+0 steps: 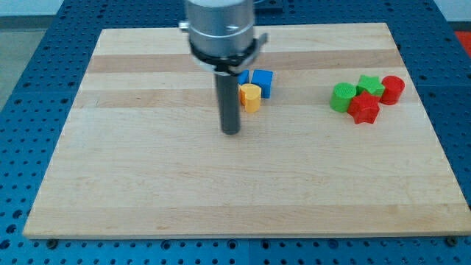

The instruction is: Place the red circle below the yellow blocks

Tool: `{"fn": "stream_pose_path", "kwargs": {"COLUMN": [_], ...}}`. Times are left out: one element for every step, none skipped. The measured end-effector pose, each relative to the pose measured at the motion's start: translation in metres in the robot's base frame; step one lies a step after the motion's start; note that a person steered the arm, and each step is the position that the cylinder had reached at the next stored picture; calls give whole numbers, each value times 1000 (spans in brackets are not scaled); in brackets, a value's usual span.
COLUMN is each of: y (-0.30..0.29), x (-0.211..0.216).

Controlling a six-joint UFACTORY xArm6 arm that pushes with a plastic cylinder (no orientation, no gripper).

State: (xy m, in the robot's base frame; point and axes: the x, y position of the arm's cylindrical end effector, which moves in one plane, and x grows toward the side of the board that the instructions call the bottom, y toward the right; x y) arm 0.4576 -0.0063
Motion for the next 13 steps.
{"fn": "stream_pose_path", "kwargs": {"y": [57, 107, 154, 199, 240, 272, 296, 314, 318, 315, 306, 293, 277], "x": [4, 16, 19, 19, 16, -3, -29, -56, -76, -79, -79, -78, -78]}}
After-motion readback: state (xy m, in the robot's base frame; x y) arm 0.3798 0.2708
